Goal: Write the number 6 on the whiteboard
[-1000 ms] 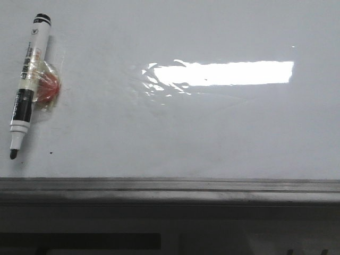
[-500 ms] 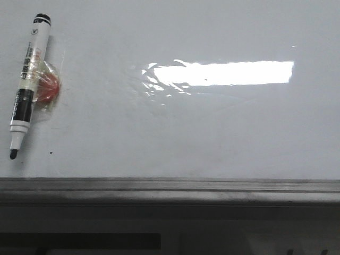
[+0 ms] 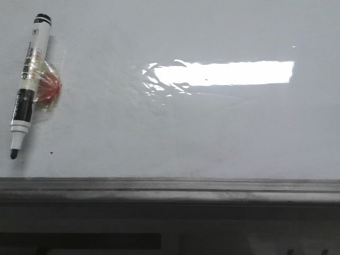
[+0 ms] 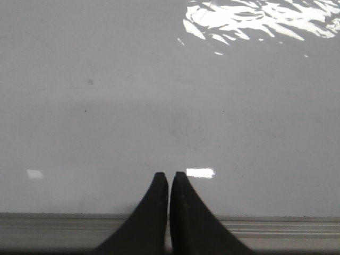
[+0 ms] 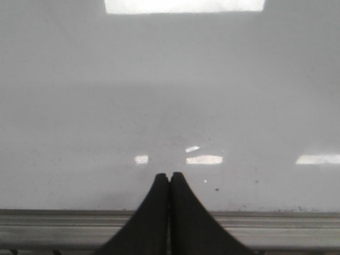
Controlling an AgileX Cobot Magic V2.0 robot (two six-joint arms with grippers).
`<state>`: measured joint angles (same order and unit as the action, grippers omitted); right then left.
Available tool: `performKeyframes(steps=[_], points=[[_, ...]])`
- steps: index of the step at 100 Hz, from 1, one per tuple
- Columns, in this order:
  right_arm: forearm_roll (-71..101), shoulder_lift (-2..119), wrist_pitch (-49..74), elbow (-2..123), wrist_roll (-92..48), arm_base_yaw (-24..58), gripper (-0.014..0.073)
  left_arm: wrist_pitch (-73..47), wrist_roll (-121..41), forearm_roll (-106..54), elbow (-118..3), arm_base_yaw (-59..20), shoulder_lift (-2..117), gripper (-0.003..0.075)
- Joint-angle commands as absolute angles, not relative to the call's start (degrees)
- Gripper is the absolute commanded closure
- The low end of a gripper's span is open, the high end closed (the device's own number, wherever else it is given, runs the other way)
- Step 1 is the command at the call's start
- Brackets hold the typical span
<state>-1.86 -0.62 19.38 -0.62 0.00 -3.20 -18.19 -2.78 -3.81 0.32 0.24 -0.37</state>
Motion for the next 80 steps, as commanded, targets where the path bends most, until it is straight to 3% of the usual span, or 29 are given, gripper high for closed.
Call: performKeyframes(steps=[1,80], points=[[-2.47,-1.74,18.18,-2.29,-0.45,-3.44,0.0657,-13.17,-2.20,-3.84,2.84,0.34,-2.02,0.0739],[-2.47,-1.74,18.18,-2.29,-0.45,-3.44,0.0657,-10.38,-2.20,-3.84,2.84,0.34,-2.02,0.0739]])
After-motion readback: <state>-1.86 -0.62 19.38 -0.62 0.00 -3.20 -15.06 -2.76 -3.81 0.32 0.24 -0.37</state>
